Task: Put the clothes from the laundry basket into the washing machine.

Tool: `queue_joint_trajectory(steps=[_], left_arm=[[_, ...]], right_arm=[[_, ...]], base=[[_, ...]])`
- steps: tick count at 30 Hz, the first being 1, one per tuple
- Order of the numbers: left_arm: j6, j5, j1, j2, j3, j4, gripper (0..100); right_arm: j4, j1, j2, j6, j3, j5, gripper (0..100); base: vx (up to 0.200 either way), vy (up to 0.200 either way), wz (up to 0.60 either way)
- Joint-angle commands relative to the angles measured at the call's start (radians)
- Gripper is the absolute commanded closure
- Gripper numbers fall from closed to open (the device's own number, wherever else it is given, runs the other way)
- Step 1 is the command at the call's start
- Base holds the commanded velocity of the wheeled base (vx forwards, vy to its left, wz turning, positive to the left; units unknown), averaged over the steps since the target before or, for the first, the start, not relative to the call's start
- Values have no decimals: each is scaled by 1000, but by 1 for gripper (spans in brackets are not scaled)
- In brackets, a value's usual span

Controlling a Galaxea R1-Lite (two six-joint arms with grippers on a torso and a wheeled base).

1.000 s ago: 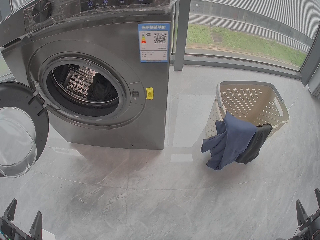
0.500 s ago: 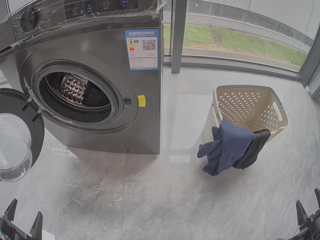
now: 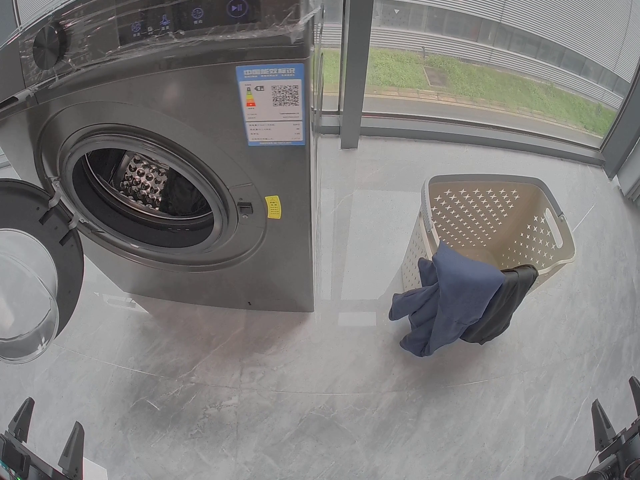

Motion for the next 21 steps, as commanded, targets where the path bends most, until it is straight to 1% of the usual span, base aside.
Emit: queue_joint_trajectory(steps=[1, 6, 12, 21], left_arm=[[-2, 1, 0, -11, 16, 0, 0], [-2, 3, 0, -11, 16, 0, 0], [-10, 4, 0, -11, 16, 0, 0], [-8, 4, 0, -11, 16, 0, 0]], right_arm=[[0, 0, -7, 0, 18, 0, 0], [0, 0, -7, 0, 18, 0, 0], [0, 0, -7, 0, 18, 0, 0], [0, 0, -7, 0, 18, 0, 0]], base=[[0, -200, 0], [0, -200, 0], [0, -200, 0], [0, -200, 0]])
